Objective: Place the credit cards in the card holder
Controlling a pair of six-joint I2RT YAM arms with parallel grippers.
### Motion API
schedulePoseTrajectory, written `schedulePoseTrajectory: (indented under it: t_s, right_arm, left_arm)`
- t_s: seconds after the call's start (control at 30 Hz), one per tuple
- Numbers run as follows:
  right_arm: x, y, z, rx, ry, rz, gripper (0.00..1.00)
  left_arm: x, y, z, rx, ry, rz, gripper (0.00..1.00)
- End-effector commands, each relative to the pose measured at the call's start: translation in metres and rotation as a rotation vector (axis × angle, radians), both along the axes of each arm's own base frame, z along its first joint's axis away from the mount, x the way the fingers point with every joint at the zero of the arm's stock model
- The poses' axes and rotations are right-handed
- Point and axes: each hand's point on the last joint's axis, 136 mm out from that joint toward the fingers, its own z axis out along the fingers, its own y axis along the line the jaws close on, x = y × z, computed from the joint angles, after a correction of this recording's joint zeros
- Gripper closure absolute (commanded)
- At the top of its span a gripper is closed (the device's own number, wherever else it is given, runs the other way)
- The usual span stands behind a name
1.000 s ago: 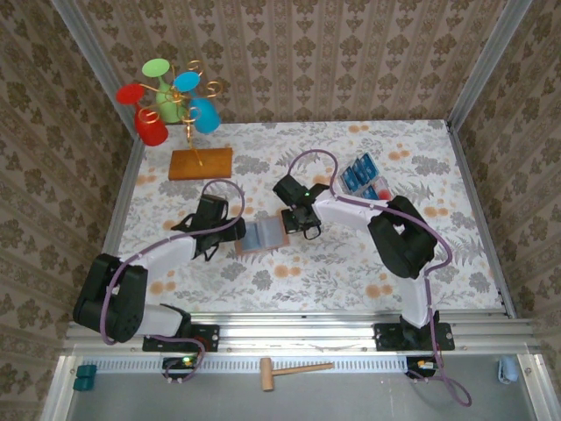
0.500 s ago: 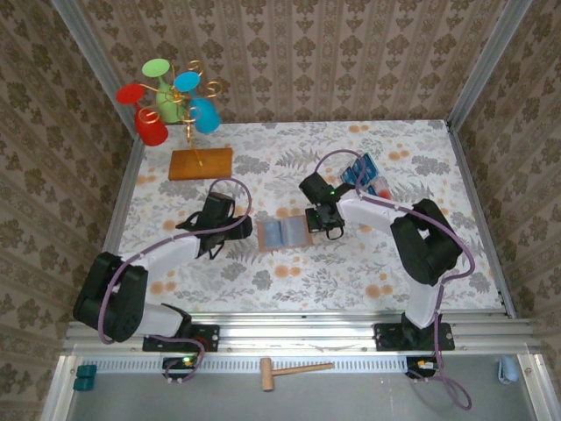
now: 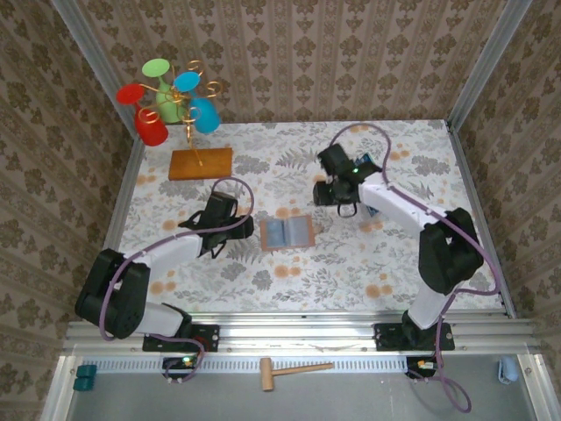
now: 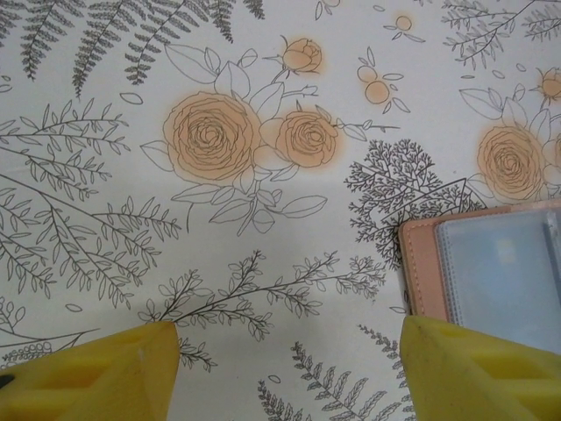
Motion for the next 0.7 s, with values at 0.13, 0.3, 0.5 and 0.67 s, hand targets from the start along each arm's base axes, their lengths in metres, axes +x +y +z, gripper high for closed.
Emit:
schedulePoseTrajectory:
  t_s: [0.13,0.3,0.5,0.67]
  right_arm:
    - [0.02,-0.072,0.019,-0.077,0.037,-0.095,0.55]
    - [0.017,-0.111,0.015,-0.138,0.046,-0.16,0.59]
    - [0.01,-0.129,0.0,-0.171,0.082,-0.192,0.59]
    - [0.007,-0.136,-0.018,-0.203,0.114,-0.197,0.62]
  left_arm:
    - [0.002,-0.005,0.004,0.011,-0.005,-0.014,0.31]
    - [0.003,-0.007,0.004,0.005,-0.008,-0.017,0.31]
    - [0.004,-0.009,0.004,0.004,-0.009,-0.02,0.31]
    - [0.003,-0.01,0.004,0.006,-0.008,-0.023,0.31]
